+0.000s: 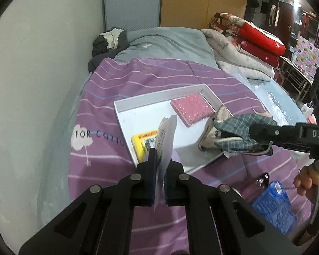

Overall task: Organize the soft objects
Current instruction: 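Carry the plastic bag into the tray with the left gripper while the right carries the bear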

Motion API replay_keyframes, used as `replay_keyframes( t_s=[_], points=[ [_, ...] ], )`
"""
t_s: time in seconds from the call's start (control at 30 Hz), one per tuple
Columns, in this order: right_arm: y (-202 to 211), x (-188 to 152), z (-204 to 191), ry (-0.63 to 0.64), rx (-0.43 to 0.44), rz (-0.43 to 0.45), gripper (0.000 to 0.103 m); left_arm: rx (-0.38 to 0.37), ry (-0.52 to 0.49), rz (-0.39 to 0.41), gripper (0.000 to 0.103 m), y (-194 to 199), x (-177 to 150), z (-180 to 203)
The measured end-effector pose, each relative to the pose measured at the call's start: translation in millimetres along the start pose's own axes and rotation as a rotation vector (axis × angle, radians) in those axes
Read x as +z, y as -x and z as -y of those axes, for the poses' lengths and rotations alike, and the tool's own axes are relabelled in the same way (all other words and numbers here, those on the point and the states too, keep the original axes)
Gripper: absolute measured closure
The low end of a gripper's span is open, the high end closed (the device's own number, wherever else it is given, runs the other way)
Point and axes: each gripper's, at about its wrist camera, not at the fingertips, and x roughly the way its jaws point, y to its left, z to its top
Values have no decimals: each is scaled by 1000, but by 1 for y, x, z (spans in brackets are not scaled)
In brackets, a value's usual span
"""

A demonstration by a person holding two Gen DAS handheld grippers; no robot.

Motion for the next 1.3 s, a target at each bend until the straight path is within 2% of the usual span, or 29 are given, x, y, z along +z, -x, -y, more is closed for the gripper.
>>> replay_keyframes(
  t_s=[0.27, 0.47, 0.73, 1.0, 1.1, 1.3],
  points=[
    [-41, 34, -16, -29, 42, -39, 60, 34, 0, 19, 96, -25, 21, -7],
    [-64, 48, -14, -36, -7, -7, 60, 13, 52, -2, 96, -49, 28, -19],
    [-66, 35, 10, -117, 45, 69, 60, 8, 34, -39, 96, -81, 29, -15],
    [-65, 34, 16, -127, 52, 86, 60, 65, -76, -113, 96, -91, 12, 7],
    [-64, 32, 19, -132, 53, 84, 60, 63, -100, -141, 96, -91, 7, 12],
    [-64, 32, 18, -127, 51, 82, 60, 90, -63, -156, 94, -89, -1, 5]
  ],
)
